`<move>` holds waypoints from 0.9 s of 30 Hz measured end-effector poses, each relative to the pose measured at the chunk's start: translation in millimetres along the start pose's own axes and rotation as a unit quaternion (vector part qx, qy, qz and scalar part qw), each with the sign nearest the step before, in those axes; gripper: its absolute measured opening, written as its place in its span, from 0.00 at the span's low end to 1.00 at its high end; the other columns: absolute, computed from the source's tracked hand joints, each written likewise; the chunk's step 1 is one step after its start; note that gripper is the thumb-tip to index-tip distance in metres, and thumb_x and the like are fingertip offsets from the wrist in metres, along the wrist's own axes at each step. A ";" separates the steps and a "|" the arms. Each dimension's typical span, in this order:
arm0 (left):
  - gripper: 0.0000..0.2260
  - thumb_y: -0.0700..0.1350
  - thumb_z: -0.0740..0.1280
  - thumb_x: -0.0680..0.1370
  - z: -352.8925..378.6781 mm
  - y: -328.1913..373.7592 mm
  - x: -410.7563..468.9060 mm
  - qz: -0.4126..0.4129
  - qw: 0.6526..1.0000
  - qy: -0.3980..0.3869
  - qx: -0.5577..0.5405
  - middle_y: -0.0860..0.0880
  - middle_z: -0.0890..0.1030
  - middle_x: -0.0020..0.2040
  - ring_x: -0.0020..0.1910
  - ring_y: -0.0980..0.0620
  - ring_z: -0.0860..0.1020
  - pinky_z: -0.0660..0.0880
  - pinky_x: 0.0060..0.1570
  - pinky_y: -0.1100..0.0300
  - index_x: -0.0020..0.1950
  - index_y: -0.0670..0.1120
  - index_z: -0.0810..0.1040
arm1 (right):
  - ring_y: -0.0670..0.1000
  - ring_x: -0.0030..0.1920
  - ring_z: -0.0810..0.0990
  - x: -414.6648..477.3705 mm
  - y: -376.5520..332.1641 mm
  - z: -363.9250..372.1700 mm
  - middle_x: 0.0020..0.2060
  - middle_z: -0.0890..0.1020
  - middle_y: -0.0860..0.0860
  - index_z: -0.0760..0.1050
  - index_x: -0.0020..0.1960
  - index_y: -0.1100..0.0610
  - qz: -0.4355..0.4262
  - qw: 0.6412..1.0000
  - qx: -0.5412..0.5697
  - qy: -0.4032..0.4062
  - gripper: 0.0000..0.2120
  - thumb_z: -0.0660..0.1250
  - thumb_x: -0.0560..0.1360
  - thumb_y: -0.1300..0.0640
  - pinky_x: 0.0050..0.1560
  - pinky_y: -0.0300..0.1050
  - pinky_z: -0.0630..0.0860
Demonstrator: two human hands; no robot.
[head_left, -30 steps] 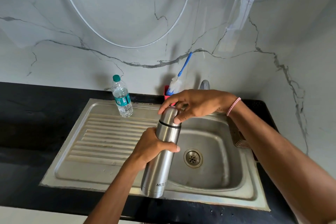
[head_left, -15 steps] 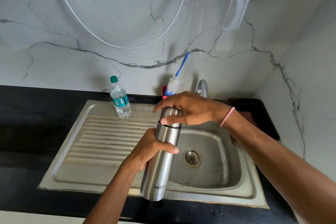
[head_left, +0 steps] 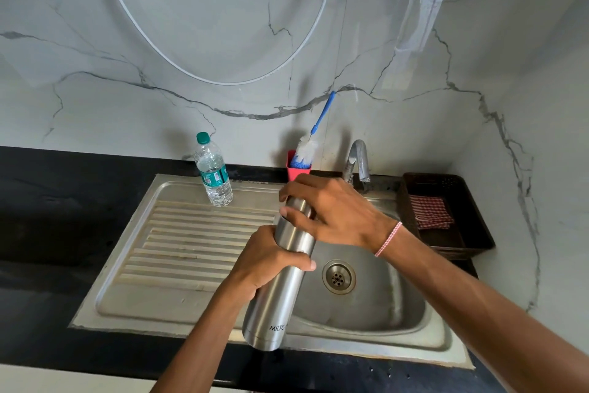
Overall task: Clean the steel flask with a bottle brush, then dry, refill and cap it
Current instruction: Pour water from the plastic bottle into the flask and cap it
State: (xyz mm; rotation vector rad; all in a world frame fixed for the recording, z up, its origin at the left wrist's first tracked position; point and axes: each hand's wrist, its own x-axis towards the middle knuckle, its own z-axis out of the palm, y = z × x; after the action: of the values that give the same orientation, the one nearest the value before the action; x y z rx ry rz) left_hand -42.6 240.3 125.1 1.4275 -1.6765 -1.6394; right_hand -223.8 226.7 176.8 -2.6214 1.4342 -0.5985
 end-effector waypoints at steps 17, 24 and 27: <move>0.15 0.53 0.80 0.61 28.7 9.4 -6.8 -0.039 0.961 0.104 0.253 0.57 0.80 0.33 0.31 0.58 0.78 0.67 0.28 0.64 0.37 0.52 0.76 | 0.59 0.45 0.82 10.9 -29.7 11.5 0.39 0.79 0.54 0.71 0.41 0.54 0.303 0.938 -0.143 -0.085 0.08 0.60 0.76 0.52 0.39 0.47 0.71; 0.16 0.54 0.80 0.58 22.2 -4.5 -1.2 -0.050 0.973 0.063 0.218 0.53 0.83 0.34 0.33 0.54 0.82 0.76 0.32 0.62 0.38 0.50 0.81 | 0.55 0.35 0.75 2.3 12.0 22.7 0.29 0.71 0.50 0.72 0.35 0.60 0.276 0.949 0.038 -0.150 0.27 0.54 0.82 0.41 0.35 0.46 0.66; 0.18 0.50 0.82 0.57 7.9 -11.1 3.8 -0.071 0.995 0.025 0.071 0.49 0.87 0.40 0.41 0.47 0.86 0.84 0.50 0.48 0.44 0.48 0.85 | 0.48 0.26 0.73 -10.2 14.6 25.3 0.24 0.72 0.49 0.72 0.35 0.58 0.292 0.935 0.202 -0.024 0.33 0.53 0.81 0.31 0.39 0.50 0.74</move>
State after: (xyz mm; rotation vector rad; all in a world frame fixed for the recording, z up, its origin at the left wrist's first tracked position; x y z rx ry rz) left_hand -46.5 243.2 111.9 1.6766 -1.7296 -1.5684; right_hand -230.6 224.4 146.7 -1.7678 1.7361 -0.6507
